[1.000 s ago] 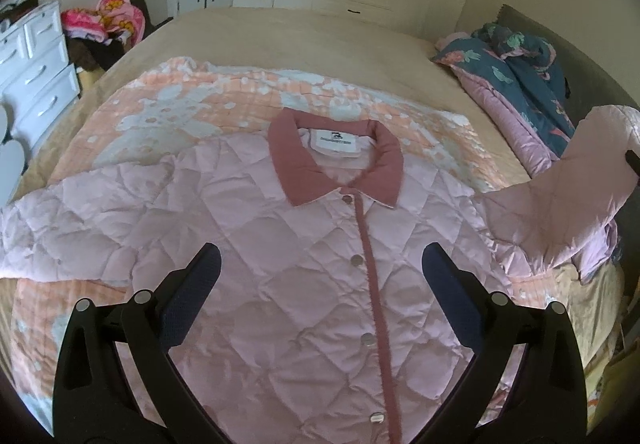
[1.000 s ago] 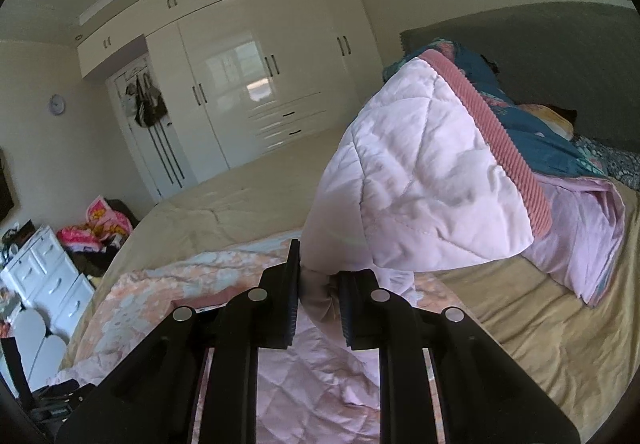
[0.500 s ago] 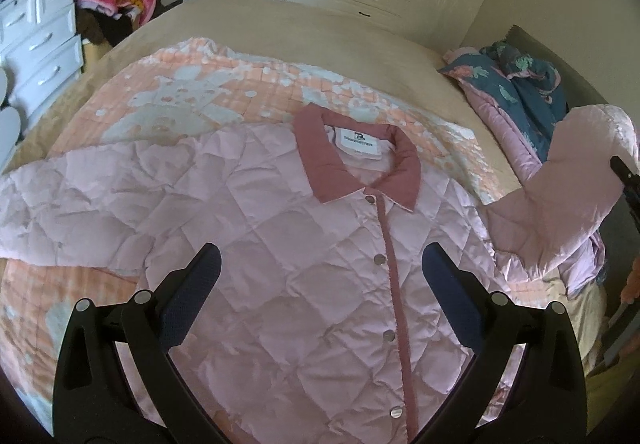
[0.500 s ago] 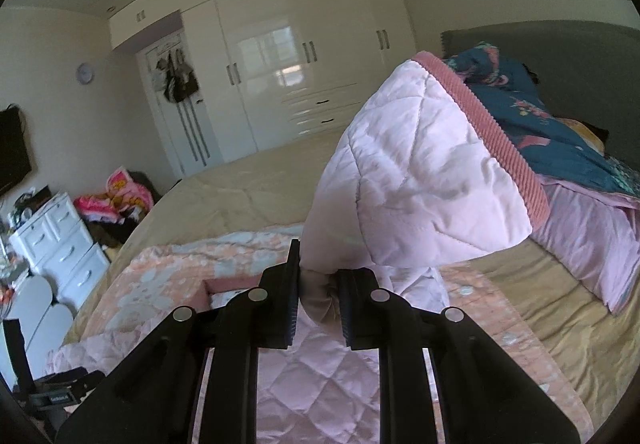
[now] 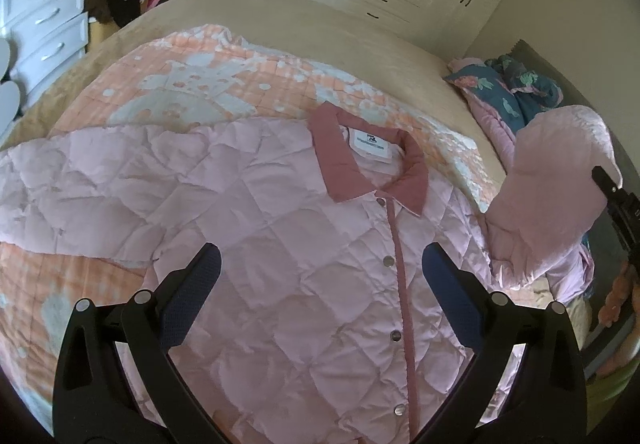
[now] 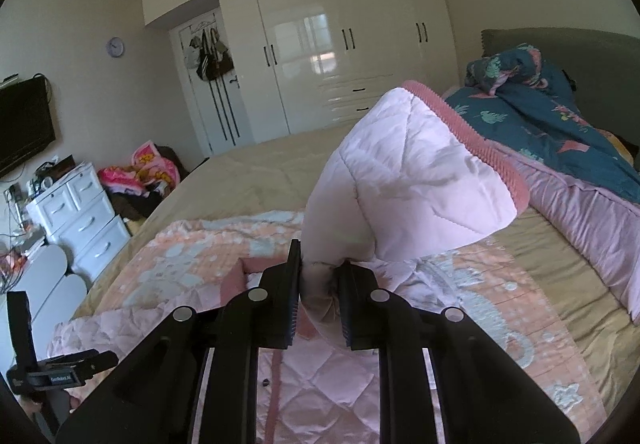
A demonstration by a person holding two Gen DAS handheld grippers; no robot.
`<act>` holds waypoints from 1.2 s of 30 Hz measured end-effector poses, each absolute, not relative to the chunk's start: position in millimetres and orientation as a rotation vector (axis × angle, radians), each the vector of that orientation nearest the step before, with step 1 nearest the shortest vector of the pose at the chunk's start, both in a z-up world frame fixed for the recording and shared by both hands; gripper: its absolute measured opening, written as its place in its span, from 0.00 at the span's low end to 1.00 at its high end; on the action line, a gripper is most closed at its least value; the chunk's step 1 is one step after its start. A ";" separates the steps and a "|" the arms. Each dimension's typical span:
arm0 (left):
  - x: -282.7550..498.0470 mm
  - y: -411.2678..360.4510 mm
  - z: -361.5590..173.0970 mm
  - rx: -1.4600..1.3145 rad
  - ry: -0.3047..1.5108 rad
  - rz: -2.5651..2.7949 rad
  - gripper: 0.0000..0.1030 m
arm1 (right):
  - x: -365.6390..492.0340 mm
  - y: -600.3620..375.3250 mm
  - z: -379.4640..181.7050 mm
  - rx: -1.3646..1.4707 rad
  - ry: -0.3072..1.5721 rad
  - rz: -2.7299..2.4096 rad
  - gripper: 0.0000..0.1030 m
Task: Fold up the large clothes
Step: 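Lift the sleeve with the right gripper and carry it toward the collar, then lay the sleeve across the jacket front and open the right gripper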
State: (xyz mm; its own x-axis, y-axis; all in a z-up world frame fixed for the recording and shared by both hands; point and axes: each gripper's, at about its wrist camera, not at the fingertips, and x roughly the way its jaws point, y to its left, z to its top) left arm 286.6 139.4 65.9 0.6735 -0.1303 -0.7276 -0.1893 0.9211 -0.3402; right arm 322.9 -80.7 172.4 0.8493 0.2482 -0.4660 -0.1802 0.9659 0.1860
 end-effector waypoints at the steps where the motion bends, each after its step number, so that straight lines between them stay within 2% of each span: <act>1: 285.7 141.5 65.0 -0.414 0.837 0.035 0.92 | 323.6 -77.8 170.5 0.135 0.511 0.228 0.15; 36: 279.1 187.6 28.9 -0.643 0.839 0.008 0.92 | 327.4 11.4 85.3 0.079 0.620 0.345 0.16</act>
State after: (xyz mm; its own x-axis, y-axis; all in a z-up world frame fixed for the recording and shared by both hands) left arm 279.1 187.6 28.9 0.6795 -0.2388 -0.6937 -0.2527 0.8116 -0.5268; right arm 327.4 11.4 85.3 0.7586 0.3399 -0.5559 -0.2927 0.9400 0.1753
